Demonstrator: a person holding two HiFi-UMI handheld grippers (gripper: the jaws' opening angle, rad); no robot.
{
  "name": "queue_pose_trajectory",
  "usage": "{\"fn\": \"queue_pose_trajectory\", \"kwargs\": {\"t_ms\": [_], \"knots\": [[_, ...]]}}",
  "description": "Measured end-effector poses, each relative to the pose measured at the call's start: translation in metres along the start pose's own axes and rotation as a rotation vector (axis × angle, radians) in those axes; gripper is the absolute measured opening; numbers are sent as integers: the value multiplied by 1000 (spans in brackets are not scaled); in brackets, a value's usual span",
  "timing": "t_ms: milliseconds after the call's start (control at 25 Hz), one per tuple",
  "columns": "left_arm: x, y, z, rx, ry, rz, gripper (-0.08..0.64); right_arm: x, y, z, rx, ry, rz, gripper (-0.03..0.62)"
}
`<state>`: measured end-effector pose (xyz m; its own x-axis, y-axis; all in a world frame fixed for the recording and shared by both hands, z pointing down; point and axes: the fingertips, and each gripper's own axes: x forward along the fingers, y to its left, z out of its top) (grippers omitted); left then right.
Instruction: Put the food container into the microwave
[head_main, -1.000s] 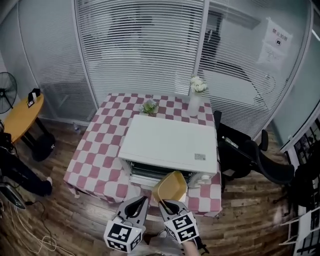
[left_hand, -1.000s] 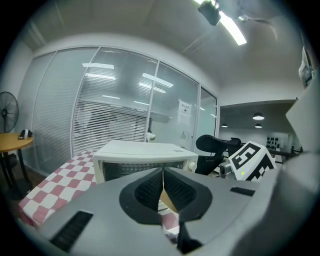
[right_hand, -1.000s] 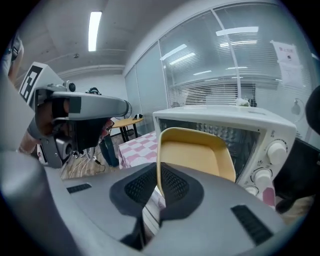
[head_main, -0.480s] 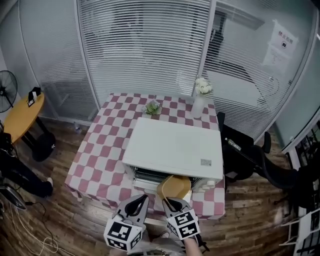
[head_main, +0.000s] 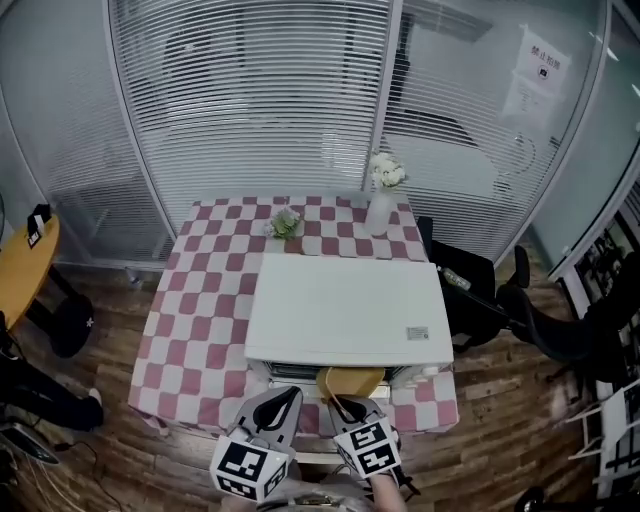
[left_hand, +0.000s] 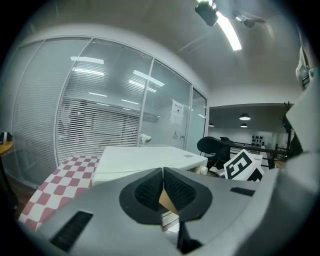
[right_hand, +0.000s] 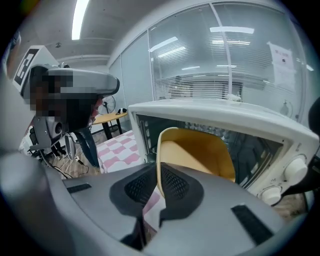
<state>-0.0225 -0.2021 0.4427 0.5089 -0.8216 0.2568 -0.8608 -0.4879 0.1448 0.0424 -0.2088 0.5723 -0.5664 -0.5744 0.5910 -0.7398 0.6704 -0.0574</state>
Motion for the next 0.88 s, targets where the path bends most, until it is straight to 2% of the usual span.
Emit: {"fn": "queue_pose_trajectory", "kwargs": {"t_ms": [400, 880], "knots": [[9, 26, 2, 2, 12, -73, 14, 34, -9, 0, 13, 67, -78, 11], [9, 55, -4, 5, 31, -119, 14, 73, -22, 6, -44, 112, -187, 12]]}}
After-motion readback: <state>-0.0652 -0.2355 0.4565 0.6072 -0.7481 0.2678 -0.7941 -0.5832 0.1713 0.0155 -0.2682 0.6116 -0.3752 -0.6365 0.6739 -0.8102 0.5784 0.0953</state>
